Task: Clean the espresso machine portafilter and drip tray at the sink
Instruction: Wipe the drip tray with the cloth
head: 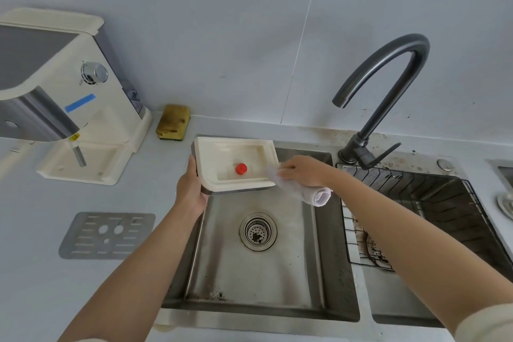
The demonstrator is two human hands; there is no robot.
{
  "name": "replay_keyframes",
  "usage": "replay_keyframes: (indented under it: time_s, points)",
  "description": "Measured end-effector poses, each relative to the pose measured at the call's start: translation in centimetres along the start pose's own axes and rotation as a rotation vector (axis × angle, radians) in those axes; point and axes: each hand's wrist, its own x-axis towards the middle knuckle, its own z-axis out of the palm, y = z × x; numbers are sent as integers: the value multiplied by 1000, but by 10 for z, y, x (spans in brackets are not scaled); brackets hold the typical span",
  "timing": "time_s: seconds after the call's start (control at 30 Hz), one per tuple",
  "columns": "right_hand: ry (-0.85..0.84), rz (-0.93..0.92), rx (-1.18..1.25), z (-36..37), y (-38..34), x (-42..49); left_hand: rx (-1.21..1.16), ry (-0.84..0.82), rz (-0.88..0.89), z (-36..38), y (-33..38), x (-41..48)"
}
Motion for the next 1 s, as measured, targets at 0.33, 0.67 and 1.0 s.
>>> replay_keyframes:
  time_s: [0.33,0.67,1.0]
  points:
    - [206,99,241,0,-27,17,32,-103,-7,13,-5,-7]
    - [144,-30,218,6,-70,22,74,-187,3,14,-1,0]
    - [-35,-116,-126,14,-74,16,112,-179,27,13,-5,5]
